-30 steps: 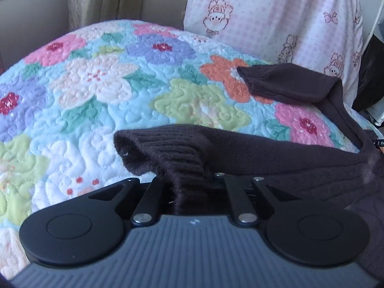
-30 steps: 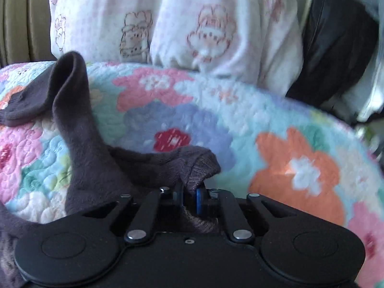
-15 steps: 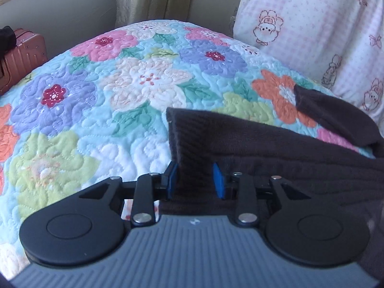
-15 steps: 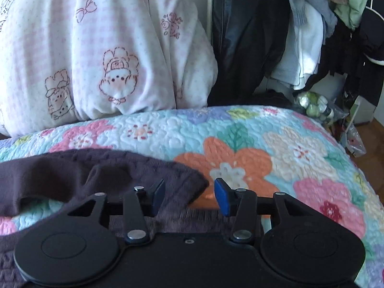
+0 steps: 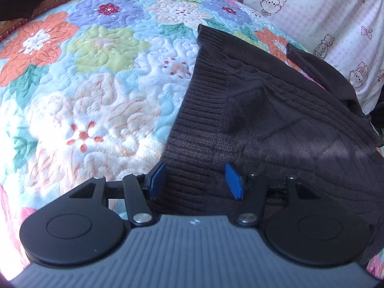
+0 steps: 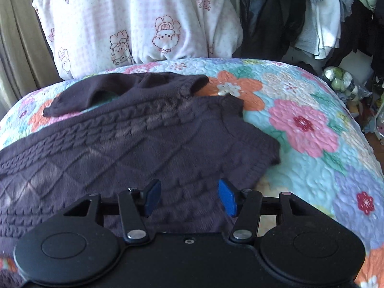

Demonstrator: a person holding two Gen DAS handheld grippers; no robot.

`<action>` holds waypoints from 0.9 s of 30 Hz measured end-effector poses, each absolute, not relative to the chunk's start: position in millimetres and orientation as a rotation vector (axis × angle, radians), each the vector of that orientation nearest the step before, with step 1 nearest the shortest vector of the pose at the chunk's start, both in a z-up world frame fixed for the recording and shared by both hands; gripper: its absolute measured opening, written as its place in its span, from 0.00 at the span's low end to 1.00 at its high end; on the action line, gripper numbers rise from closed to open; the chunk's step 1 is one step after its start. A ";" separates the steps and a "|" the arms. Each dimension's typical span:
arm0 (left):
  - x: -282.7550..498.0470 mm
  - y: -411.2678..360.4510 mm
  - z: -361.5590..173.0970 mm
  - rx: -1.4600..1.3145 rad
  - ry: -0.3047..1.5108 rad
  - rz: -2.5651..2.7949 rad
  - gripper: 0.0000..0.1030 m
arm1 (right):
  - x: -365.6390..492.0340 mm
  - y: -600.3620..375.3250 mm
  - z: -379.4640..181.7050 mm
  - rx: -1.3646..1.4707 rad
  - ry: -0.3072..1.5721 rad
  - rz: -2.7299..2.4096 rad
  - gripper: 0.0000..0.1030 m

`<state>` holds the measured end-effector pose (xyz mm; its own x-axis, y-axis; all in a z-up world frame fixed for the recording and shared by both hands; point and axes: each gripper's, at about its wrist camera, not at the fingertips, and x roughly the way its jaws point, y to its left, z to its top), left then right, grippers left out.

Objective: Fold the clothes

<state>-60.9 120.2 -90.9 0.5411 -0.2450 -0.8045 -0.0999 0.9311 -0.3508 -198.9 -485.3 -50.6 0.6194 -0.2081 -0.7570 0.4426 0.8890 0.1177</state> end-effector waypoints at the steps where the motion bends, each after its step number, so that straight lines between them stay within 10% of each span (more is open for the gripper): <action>1: -66.8 122.2 -93.3 -0.405 1.009 -0.096 0.62 | -213.0 -486.0 -54.3 0.323 0.834 -0.393 0.60; 18: -152.3 20.8 -94.9 -0.336 1.083 -0.501 0.66 | -246.6 -384.7 -122.6 0.766 1.019 -0.098 0.62; 27: -166.6 -35.0 -111.6 -0.099 1.064 -0.543 0.95 | -248.5 -347.6 -125.8 0.663 0.948 -0.253 0.64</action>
<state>-166.6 -35.0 -111.6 0.3675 -0.4690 -0.8031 0.3752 0.8649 -0.3333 -248.5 -347.6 -125.8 0.5726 0.0811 -0.8158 0.4769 0.7765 0.4119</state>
